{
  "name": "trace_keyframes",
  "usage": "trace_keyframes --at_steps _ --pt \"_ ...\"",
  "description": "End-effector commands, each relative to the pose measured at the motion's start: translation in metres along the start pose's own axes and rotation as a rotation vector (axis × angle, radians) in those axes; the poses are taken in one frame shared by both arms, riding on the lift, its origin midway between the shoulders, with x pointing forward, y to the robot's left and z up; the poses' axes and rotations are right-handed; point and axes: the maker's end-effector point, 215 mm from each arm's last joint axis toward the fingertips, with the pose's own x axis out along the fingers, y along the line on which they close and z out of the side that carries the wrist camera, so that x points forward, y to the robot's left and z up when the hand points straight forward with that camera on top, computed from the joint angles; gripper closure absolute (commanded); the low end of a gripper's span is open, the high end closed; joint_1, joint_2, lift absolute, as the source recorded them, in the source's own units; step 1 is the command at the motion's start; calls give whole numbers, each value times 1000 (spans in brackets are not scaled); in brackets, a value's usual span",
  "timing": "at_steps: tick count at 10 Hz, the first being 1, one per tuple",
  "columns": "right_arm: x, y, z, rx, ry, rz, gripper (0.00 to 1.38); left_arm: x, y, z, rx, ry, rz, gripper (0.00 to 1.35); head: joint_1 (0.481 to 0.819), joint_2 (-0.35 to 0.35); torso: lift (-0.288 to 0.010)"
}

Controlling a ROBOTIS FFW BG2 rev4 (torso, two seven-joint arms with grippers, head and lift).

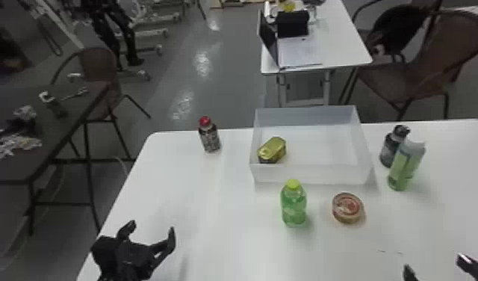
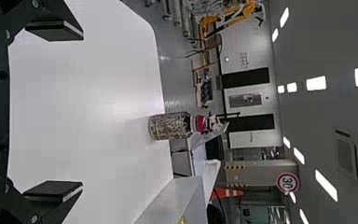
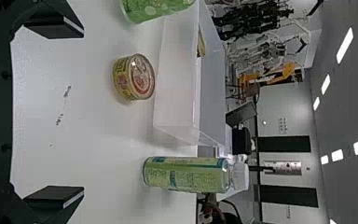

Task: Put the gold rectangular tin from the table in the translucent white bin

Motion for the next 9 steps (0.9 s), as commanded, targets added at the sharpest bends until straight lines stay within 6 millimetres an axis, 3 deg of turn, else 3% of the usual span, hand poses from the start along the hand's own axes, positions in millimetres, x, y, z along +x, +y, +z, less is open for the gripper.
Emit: trace_keyframes --at_steps 1,4,9 --pt "-7 -3 -1 -10 5 -25 108 -28 1 -16 -24 8 15 167 695 263 -30" --pt "-13 -4 0 -42 11 -35 108 -50 15 -27 -29 21 49 167 695 287 -30" --pt "-13 -5 12 -85 -11 -40 108 -52 5 -34 -83 23 45 167 695 303 -30"
